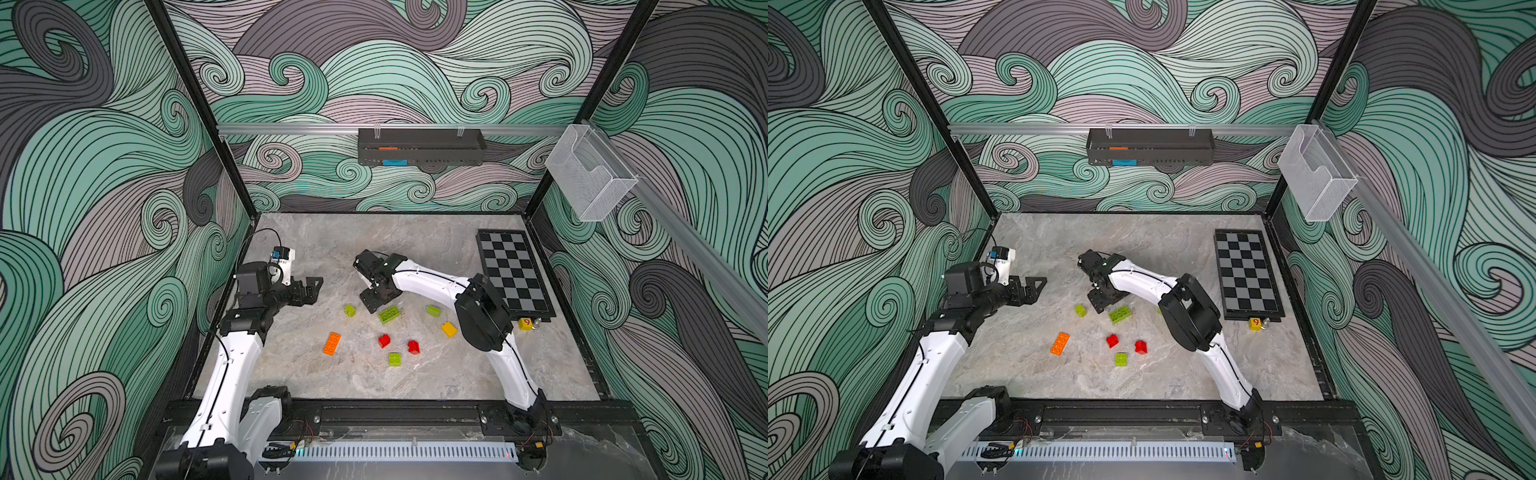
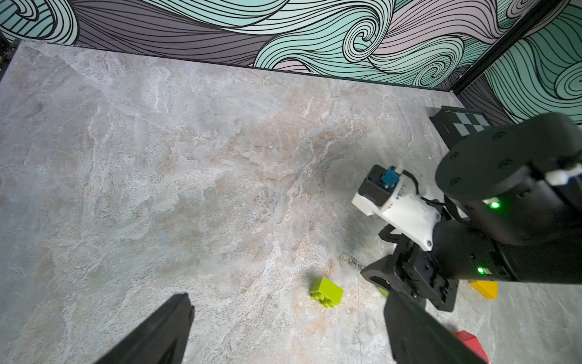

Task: Assemble a giraffe with lego
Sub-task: Adjust the lego brick at the center of the board.

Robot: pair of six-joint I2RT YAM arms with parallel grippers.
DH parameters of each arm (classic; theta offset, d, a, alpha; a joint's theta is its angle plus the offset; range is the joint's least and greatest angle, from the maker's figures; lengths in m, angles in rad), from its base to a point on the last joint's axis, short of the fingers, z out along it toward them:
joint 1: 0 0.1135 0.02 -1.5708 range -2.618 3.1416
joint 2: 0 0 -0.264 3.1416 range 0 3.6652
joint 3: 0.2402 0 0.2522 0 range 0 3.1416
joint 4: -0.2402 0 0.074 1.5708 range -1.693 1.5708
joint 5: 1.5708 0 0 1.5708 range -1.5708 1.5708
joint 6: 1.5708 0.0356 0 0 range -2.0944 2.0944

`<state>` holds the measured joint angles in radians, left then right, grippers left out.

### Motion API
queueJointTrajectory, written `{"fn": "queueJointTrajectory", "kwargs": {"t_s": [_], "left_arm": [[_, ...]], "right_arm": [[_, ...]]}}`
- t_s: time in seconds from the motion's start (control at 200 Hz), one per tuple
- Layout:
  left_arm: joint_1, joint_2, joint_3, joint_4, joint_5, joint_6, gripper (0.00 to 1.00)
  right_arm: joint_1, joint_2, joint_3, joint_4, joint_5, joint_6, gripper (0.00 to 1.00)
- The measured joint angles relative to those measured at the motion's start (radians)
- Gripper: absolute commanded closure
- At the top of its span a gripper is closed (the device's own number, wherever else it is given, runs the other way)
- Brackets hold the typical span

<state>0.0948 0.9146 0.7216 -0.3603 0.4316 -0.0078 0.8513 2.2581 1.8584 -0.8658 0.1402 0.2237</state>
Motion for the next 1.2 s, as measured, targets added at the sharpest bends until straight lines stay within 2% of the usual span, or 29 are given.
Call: {"fn": "queueJointTrajectory", "kwargs": {"t_s": [0.24, 0.65, 0.866, 1.201], "left_arm": [[0.000, 0.000, 0.000, 0.000, 0.000, 0.000, 0.01], [0.000, 0.000, 0.000, 0.002, 0.000, 0.000, 0.01], [0.000, 0.000, 0.000, 0.002, 0.000, 0.000, 0.01], [0.000, 0.000, 0.000, 0.002, 0.003, 0.000, 0.01]], "right_arm": [[0.002, 0.004, -0.060, -0.011, -0.046, 0.017, 0.28], [0.002, -0.081, -0.219, 0.002, -0.029, 0.039, 0.31], [0.002, -0.097, -0.245, 0.014, -0.026, 0.046, 0.34], [-0.032, -0.159, -0.239, -0.034, -0.020, 0.024, 0.28]]}}
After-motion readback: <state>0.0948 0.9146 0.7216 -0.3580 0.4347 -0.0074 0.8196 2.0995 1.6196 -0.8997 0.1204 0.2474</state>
